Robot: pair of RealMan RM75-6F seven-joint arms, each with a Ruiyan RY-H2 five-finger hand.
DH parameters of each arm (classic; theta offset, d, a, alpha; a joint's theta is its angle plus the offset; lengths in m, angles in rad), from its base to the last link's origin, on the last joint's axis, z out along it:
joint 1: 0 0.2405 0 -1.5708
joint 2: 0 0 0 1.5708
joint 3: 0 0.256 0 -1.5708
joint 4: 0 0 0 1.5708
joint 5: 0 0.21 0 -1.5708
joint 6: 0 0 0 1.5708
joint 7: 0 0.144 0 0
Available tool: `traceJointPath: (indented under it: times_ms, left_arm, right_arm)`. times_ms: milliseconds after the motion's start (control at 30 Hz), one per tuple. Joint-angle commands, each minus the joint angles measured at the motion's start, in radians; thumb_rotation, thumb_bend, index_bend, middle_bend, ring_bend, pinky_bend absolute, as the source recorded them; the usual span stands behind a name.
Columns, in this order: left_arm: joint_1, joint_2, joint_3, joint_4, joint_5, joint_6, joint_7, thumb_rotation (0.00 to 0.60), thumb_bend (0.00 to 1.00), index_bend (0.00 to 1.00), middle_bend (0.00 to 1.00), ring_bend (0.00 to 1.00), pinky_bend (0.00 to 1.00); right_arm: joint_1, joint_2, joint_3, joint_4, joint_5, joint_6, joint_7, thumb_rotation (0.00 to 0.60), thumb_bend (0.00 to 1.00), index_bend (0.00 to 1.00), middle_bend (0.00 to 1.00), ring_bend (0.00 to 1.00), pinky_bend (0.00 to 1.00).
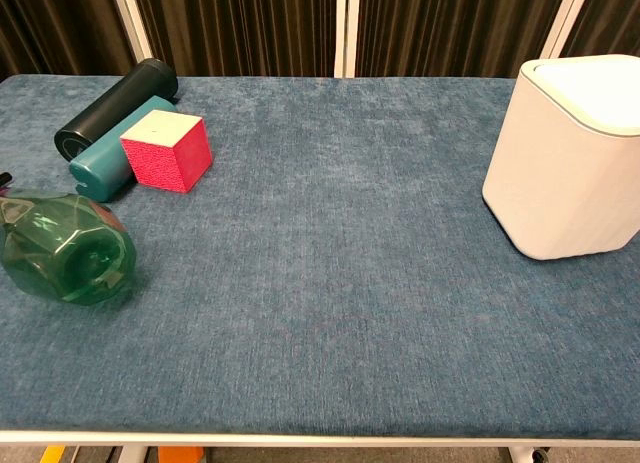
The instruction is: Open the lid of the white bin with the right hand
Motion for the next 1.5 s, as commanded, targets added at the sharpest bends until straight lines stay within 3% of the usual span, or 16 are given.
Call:
traceJointPath:
  times_ms: [33, 467, 733, 833, 1133, 1300, 1500]
  left_arm:
    - [0.004, -0.002, 0.002, 0.007, -0.004, 0.000, -0.009, 0.600, 0.00, 0.28, 0.23, 0.16, 0.16]
    - [0.014, -0.011, 0.007, 0.033, -0.003, 0.004, -0.042, 0.600, 0.00, 0.28, 0.23, 0.16, 0.16]
    - [0.015, -0.012, 0.005, 0.034, 0.002, 0.011, -0.042, 0.600, 0.00, 0.28, 0.23, 0.16, 0.16]
    - [0.014, -0.010, 0.004, 0.031, 0.006, 0.013, -0.041, 0.600, 0.00, 0.28, 0.23, 0.16, 0.16]
    - [0.009, -0.007, -0.003, 0.025, 0.005, 0.010, -0.040, 0.600, 0.00, 0.28, 0.23, 0.16, 0.16]
    - [0.009, -0.012, -0.002, 0.025, 0.003, 0.009, -0.041, 0.600, 0.00, 0.28, 0.23, 0.16, 0.16]
    - [0.015, -0.016, 0.005, 0.018, 0.016, 0.021, -0.041, 0.600, 0.00, 0.28, 0.23, 0.16, 0.16]
  right_arm:
    - [0.018, -0.010, -0.001, -0.007, 0.005, -0.028, -0.024, 0.600, 0.24, 0.33, 0.28, 0.00, 0.01]
    - [0.053, -0.079, -0.024, 0.025, 0.080, -0.114, -0.107, 0.600, 0.24, 0.39, 0.34, 0.00, 0.01]
    - [0.017, -0.077, -0.022, 0.035, 0.031, 0.014, -0.086, 0.600, 0.24, 0.39, 0.31, 0.00, 0.01]
    - [-0.015, -0.067, -0.021, 0.037, 0.017, 0.087, -0.079, 0.600, 0.24, 0.34, 0.28, 0.00, 0.01]
    - [-0.143, -0.051, -0.026, 0.063, 0.080, 0.264, -0.044, 0.600, 0.24, 0.04, 0.12, 0.00, 0.01]
    - [-0.203, -0.075, -0.054, 0.105, 0.097, 0.309, 0.001, 0.600, 0.24, 0.00, 0.06, 0.00, 0.01]
    - [-0.236, -0.106, -0.093, 0.149, 0.059, 0.323, 0.042, 0.600, 0.24, 0.00, 0.07, 0.00, 0.01]
